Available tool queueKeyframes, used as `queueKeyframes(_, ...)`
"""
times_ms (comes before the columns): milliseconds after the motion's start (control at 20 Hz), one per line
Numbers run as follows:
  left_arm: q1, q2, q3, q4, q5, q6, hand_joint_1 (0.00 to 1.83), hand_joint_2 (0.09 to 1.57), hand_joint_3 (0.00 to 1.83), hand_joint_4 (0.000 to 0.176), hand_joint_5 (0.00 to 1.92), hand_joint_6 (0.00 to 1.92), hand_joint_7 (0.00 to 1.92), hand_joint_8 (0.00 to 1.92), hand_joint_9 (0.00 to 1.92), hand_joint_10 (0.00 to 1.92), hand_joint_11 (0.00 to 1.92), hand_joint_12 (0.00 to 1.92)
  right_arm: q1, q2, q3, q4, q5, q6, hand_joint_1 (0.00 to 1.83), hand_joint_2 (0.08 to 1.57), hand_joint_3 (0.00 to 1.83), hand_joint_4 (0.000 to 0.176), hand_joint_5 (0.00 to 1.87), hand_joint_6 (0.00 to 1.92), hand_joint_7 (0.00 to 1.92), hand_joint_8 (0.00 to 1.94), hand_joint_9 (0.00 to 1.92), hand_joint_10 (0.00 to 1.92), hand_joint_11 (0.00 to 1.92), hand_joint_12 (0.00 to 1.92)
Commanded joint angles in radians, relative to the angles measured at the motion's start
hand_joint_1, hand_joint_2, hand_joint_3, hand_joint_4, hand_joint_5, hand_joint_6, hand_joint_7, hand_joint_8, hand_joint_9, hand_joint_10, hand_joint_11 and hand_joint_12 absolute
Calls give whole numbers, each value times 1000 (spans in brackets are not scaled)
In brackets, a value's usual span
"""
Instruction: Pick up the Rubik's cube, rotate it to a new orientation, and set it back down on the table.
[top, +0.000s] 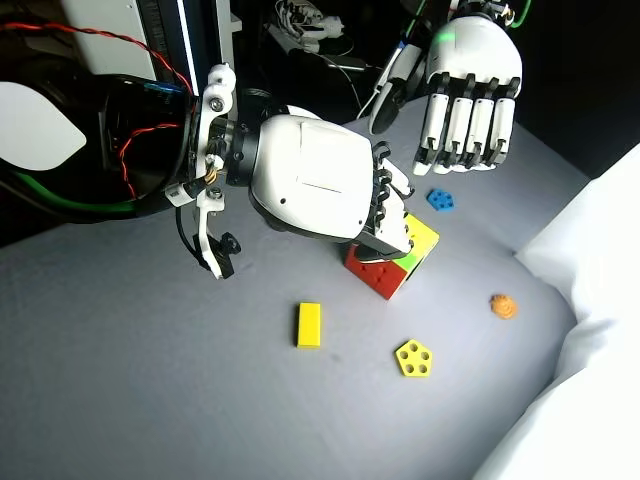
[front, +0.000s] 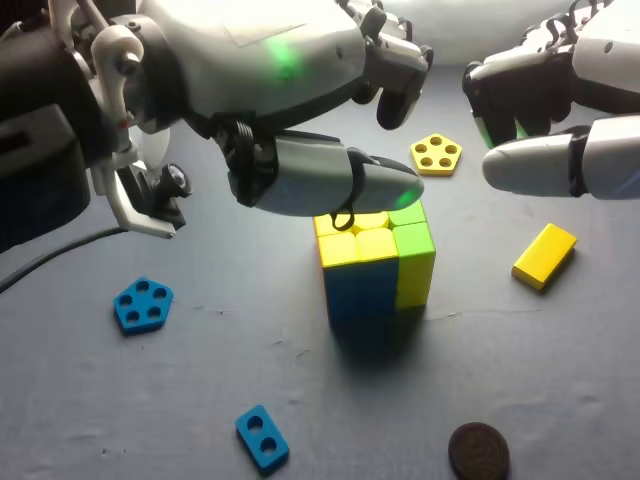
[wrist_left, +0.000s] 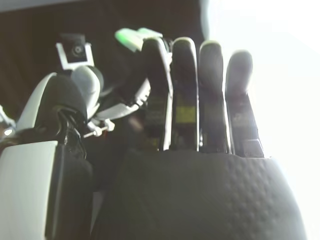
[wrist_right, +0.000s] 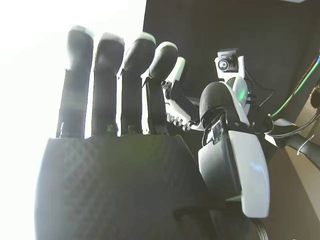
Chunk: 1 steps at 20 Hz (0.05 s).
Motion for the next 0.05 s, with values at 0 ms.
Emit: queueKeyframes(0, -15, 11, 1, -1, -110, -2, 148, 1278, 1, 0, 448, 1215, 387, 1510, 385, 1637, 315, 1737, 11, 4, -5, 16, 109, 9, 100, 1295, 0, 0, 411, 1627, 639, 1666, 560, 1883, 436, 1921)
